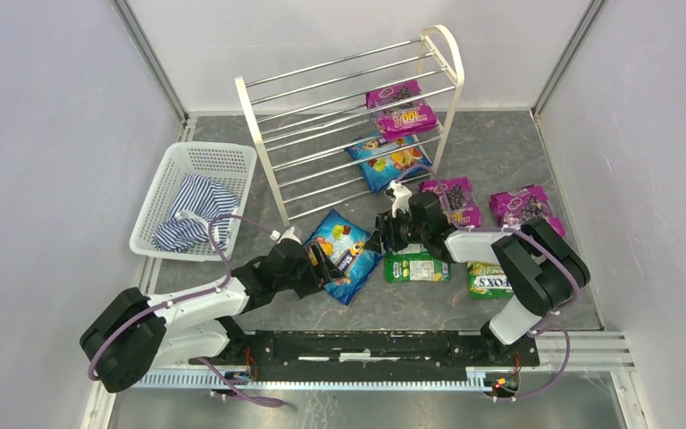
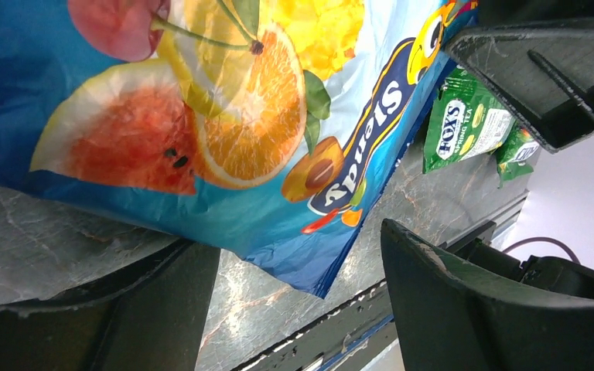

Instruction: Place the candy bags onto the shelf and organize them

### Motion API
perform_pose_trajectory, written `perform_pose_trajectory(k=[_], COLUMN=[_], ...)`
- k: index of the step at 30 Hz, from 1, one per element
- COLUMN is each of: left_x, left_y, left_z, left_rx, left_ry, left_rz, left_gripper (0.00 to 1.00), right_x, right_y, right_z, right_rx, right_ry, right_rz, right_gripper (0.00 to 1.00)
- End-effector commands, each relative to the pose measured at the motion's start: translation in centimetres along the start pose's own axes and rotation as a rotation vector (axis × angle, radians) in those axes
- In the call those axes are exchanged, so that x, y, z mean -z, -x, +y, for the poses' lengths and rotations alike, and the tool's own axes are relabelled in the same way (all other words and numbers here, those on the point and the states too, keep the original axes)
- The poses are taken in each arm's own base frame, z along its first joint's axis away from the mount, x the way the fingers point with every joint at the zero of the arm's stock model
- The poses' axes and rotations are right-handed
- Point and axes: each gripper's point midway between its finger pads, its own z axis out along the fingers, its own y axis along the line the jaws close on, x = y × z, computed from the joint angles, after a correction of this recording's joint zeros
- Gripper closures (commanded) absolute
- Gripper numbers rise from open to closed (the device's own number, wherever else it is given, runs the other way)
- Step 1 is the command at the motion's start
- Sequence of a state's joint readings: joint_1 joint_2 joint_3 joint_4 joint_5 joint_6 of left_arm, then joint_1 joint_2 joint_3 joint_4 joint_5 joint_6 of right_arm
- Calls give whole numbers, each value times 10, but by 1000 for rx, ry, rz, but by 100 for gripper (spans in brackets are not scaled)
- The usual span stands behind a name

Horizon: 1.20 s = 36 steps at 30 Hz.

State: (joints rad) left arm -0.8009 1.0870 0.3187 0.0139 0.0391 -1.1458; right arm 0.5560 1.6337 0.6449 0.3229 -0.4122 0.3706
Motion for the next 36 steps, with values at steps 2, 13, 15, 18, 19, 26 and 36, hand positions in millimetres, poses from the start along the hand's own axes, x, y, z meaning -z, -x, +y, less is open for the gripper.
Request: perform_pose_trajectory(k=[2,13,15,18,19,26,36], left_x=[-6,-3,3,19,25,76,52], left_y=[-3,1,1,3,4,15,3], left_z=[3,-4,-2,-3,-6,-60,-104], left_rx=[-32,-51,-64,-94,-109,-258,-741], left_ry=[2,-6,-1,-15,-24,-152,169], left_rz=[9,4,0,-14,-18,-51,-118], left_gripper=[19,19,15,11,11,9,23], right_x=[9,42,45,47,48,55,65], right_y=[4,35,35,29,27,26,35], right_z=[38,72,71,66,66,69,73], right_rx=[-76,-136,-150,-189,-204,-305,-364], right_ry=[197,304,293,251,246,250,231], right_rz=[-83,-217,-219,-201,-195,-196,-222], right_gripper=[45,87,94,100,100,100,100])
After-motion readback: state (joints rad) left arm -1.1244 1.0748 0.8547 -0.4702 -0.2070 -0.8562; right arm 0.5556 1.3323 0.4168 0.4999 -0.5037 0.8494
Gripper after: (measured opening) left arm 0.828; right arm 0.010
